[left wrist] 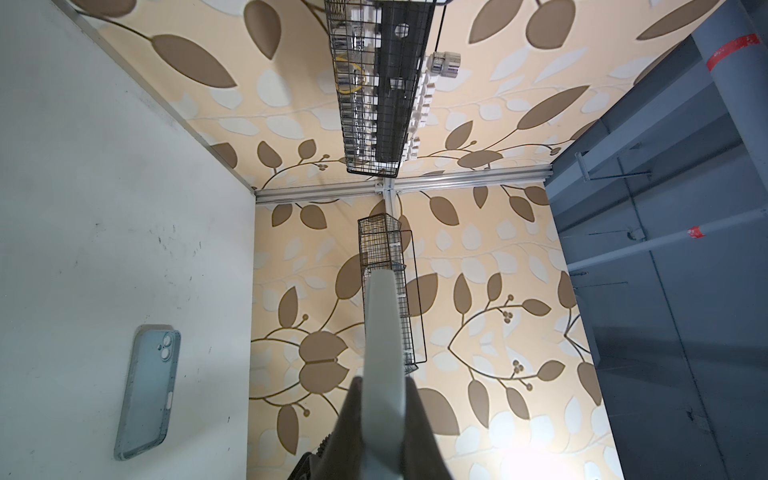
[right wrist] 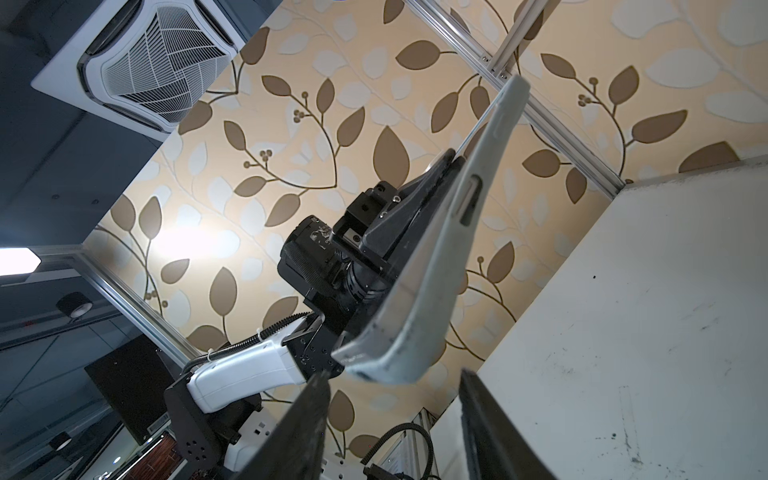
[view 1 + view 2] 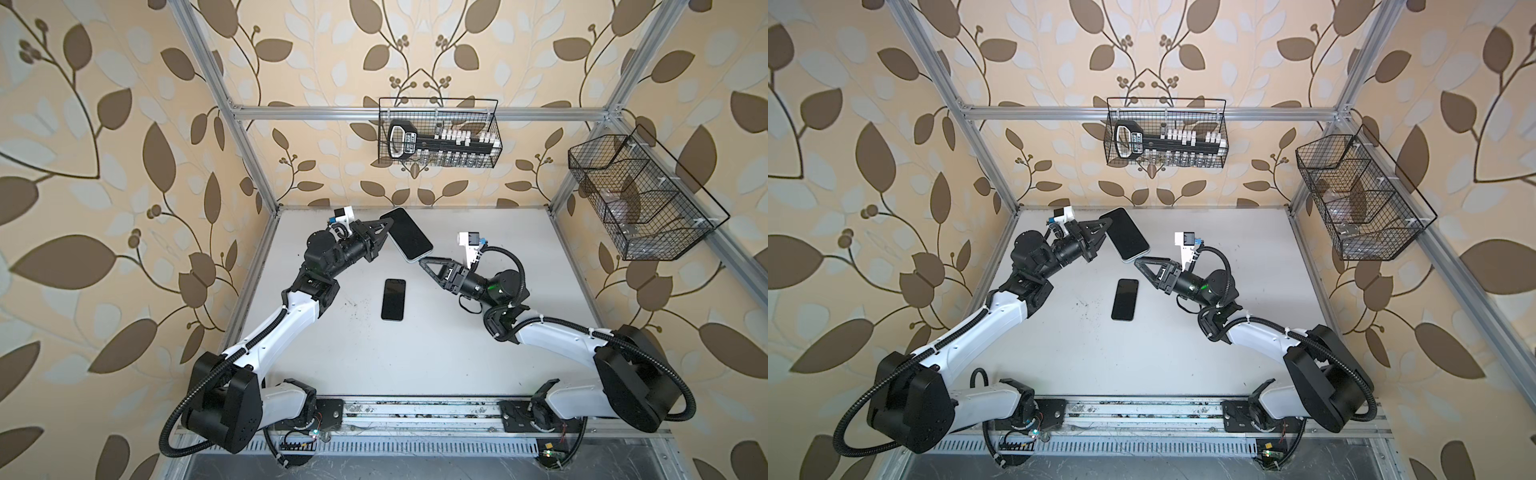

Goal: Take the phone out of the phone case
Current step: Remove the phone case from the phone.

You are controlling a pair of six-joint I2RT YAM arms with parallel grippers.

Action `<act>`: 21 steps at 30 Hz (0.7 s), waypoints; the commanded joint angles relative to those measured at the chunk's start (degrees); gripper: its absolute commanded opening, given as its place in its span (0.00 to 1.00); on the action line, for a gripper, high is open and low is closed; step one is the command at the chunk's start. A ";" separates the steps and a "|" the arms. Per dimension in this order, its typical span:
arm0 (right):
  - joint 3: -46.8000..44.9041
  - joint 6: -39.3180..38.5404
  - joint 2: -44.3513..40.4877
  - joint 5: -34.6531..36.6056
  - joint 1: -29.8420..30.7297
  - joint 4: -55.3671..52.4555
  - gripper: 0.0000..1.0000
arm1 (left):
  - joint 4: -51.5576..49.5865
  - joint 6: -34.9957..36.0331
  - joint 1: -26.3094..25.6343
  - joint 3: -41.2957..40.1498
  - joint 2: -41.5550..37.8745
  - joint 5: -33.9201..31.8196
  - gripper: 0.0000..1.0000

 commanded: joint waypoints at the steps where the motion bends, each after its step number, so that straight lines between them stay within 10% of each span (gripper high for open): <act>1: 1.74 0.27 -1.24 -0.01 -0.27 2.42 0.51 | 5.66 -0.94 -0.20 0.41 -2.03 1.06 0.00; 21: 1.67 0.33 0.48 0.49 -0.60 1.88 0.51 | 6.97 -2.46 -0.29 1.19 -2.10 1.24 0.00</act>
